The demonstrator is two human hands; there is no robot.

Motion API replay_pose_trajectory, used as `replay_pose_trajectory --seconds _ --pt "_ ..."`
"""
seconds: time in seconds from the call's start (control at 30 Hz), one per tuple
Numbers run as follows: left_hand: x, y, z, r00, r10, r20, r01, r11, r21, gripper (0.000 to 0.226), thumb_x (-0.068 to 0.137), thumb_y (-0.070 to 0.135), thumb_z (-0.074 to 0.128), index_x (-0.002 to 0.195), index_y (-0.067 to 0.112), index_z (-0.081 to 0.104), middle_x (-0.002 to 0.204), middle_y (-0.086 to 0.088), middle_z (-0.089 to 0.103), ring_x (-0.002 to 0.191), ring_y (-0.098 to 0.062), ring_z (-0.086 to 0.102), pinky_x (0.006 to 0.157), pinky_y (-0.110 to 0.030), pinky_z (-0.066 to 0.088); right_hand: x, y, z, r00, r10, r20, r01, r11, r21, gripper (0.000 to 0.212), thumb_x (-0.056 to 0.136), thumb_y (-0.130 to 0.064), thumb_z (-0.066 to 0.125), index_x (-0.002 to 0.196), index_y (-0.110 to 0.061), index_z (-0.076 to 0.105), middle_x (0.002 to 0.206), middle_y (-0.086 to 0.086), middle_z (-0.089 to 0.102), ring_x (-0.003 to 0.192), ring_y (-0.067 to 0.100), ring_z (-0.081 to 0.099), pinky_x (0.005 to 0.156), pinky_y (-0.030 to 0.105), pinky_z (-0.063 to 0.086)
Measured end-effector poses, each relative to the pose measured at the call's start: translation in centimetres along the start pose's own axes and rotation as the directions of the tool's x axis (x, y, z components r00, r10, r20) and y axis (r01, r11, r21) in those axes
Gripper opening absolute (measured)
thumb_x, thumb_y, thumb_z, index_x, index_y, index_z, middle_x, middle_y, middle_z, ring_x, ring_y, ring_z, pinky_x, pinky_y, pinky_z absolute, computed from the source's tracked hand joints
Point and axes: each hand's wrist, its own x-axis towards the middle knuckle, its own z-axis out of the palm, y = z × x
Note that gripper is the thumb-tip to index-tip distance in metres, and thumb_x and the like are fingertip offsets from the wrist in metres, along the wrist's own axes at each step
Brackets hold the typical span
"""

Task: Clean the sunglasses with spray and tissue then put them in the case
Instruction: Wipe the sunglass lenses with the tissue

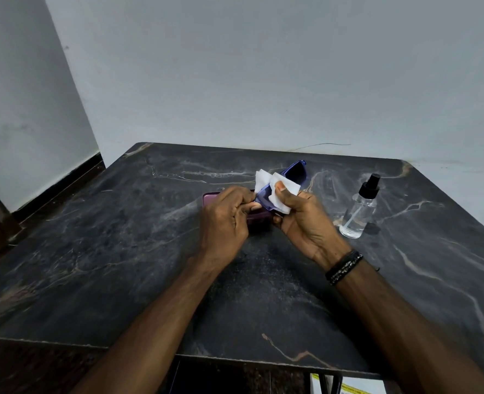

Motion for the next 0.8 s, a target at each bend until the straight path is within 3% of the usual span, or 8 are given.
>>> replay_pose_trajectory --seconds 0.07,0.17,0.23,0.3,0.4,0.53,0.67,0.8 --pt "0.02 -0.17 -0.11 1.0 -0.011 -0.018 0.01 1.0 -0.012 0.023 0.074 -0.024 0.061 0.08 -0.002 0.067 0.082 -0.009 0.068 0.075 -0.014 0.063 0.068 -0.016 0.051 -0.15 -0.09 0.04 0.999 -0.003 0.035 0.003 1.0 -0.002 0.022 0.096 -0.011 0.052 0.11 0.004 0.063 0.109 0.02 0.066 0.087 0.023 0.064 0.072 0.031 0.052" --pt "0.15 -0.27 -0.2 1.0 -0.002 -0.026 0.002 1.0 -0.004 0.022 0.074 -0.024 0.062 0.079 -0.003 0.067 0.082 -0.009 0.068 0.076 -0.01 0.061 0.069 -0.013 0.049 -0.3 -0.19 0.07 0.998 -0.003 0.056 0.005 0.999 -0.033 0.019 0.092 -0.005 0.054 0.106 0.003 0.064 0.102 0.018 0.067 0.075 0.016 0.062 0.054 0.02 0.042" --pt "0.1 -0.07 -0.11 1.0 0.009 -0.026 -0.01 1.0 -0.012 0.022 0.073 -0.027 0.061 0.078 -0.006 0.066 0.082 -0.011 0.068 0.078 -0.006 0.06 0.073 -0.006 0.046 -0.34 -0.12 0.0 0.999 -0.007 0.054 0.009 0.999 -0.043 0.023 0.089 -0.005 0.058 0.109 0.006 0.063 0.101 0.017 0.068 0.076 0.017 0.064 0.055 0.021 0.046" --pt "0.02 0.01 0.01 0.999 0.023 -0.024 -0.023 1.0 -0.018 0.022 0.073 -0.028 0.061 0.078 -0.007 0.066 0.083 -0.013 0.068 0.079 -0.005 0.059 0.075 -0.004 0.044 -0.38 0.03 0.04 0.998 -0.003 0.058 0.005 1.0 -0.029 0.033 0.087 -0.008 0.061 0.116 0.008 0.061 0.106 0.019 0.068 0.083 0.02 0.067 0.066 0.027 0.055" --pt "-0.04 -0.22 0.23 1.0 0.023 -0.014 -0.023 1.0 0.002 0.022 0.073 -0.025 0.063 0.08 -0.005 0.067 0.084 -0.01 0.069 0.078 -0.006 0.061 0.074 -0.005 0.043 -0.35 0.21 0.42 0.999 -0.006 0.037 0.007 0.999 -0.032 0.035 0.092 -0.018 0.059 0.121 0.002 0.062 0.111 0.017 0.068 0.089 0.021 0.068 0.081 0.035 0.055" --pt "-0.05 -0.25 0.25 1.0 0.012 -0.016 -0.012 1.0 -0.027 0.018 0.076 -0.021 0.065 0.079 -0.003 0.067 0.082 -0.008 0.069 0.074 -0.013 0.063 0.068 -0.014 0.049 -0.03 0.26 0.45 1.0 -0.024 0.016 0.023 1.0 0.006 0.026 0.098 -0.018 0.051 0.111 -0.002 0.067 0.109 0.015 0.07 0.089 0.024 0.067 0.076 0.034 0.052" --pt "0.0 -0.53 -0.11 0.999 -0.003 -0.047 0.0 0.998 -0.066 0.009 0.082 -0.008 0.061 0.077 -0.001 0.064 0.08 -0.006 0.067 0.069 -0.021 0.063 0.06 -0.039 0.053 -0.26 0.27 0.42 0.999 -0.025 0.047 0.024 1.0 0.02 0.026 0.097 -0.01 0.051 0.116 0.002 0.062 0.106 0.016 0.068 0.081 0.018 0.064 0.061 0.023 0.045" --pt "0.0 -0.65 -0.14 1.0 0.003 -0.029 -0.005 0.998 -0.067 0.008 0.084 -0.003 0.06 0.078 -0.001 0.065 0.081 -0.005 0.067 0.071 -0.019 0.063 0.06 -0.039 0.053 -0.43 0.16 0.34 0.998 -0.034 0.058 0.033 0.999 0.025 0.033 0.092 0.001 0.052 0.122 0.013 0.054 0.108 0.021 0.065 0.077 0.015 0.065 0.06 0.021 0.047"
